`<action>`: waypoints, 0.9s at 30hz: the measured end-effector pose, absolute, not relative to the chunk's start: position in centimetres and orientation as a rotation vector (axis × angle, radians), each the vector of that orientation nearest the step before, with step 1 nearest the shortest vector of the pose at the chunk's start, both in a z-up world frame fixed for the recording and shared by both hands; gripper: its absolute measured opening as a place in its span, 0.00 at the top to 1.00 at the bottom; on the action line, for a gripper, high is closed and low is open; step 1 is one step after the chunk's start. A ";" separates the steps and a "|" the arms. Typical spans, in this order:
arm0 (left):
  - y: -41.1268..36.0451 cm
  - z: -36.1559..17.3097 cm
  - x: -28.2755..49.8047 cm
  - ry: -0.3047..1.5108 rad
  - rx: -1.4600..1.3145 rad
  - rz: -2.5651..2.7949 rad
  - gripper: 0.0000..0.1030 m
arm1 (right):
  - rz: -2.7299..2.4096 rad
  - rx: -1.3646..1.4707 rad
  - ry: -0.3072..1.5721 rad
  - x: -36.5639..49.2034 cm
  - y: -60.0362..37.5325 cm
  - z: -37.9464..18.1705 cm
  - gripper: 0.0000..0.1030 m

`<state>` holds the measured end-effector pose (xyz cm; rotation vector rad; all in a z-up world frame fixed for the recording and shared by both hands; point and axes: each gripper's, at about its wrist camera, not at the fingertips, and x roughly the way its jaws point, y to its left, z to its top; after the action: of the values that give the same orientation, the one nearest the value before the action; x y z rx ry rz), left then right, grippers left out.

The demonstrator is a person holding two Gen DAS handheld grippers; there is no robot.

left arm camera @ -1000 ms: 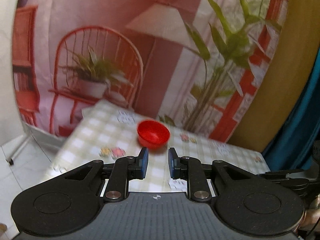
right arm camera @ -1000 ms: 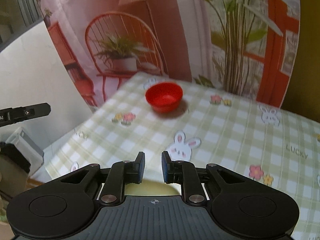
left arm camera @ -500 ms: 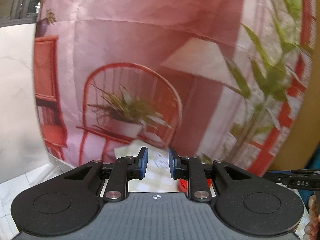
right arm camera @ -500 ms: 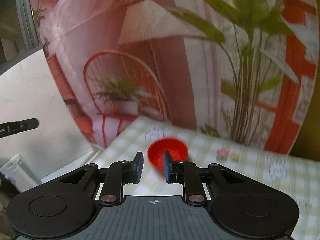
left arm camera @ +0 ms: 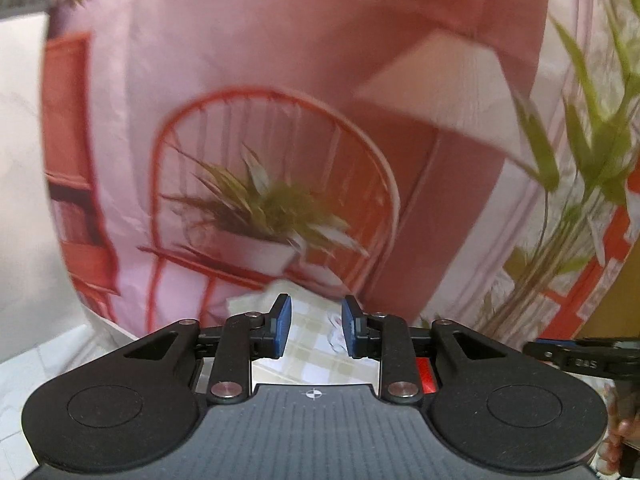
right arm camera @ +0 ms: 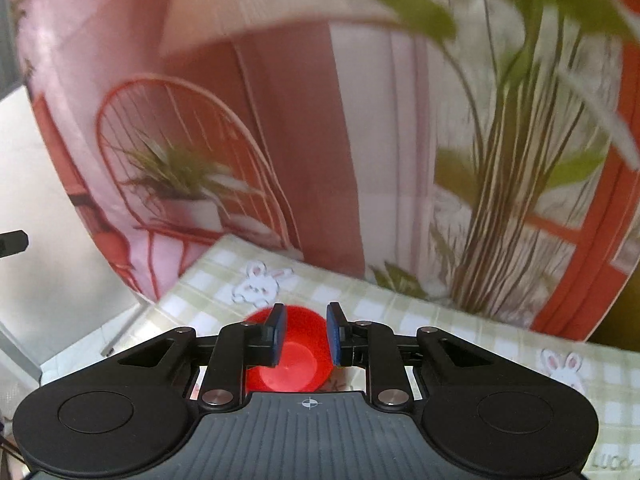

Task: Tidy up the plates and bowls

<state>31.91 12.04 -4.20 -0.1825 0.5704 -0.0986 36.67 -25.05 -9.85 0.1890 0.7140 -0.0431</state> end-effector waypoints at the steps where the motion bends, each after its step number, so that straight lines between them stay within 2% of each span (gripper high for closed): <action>1: 11.7 -5.0 32.8 0.588 -0.189 -0.119 0.72 | -0.045 0.193 0.728 37.3 -25.2 -10.7 0.80; 3: 10.9 -6.7 34.2 0.615 -0.211 -0.158 0.72 | -0.053 0.212 0.757 38.3 -25.8 -12.3 0.78; 7: 8.7 -10.0 36.7 0.666 -0.209 -0.235 0.62 | -0.049 0.318 0.836 40.2 -27.3 -15.5 0.76; 13: 5.1 -14.4 38.7 0.753 -0.176 -0.301 0.61 | -0.033 0.400 0.888 41.9 -28.7 -18.5 0.72; 27: 0.9 -21.1 42.1 0.899 -0.157 -0.328 0.62 | 0.009 0.384 0.959 43.6 -28.4 -21.6 0.72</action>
<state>42.10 0.87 -21.12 -0.1566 0.8994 -0.3283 43.61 -28.35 -21.59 0.3839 0.9590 0.0092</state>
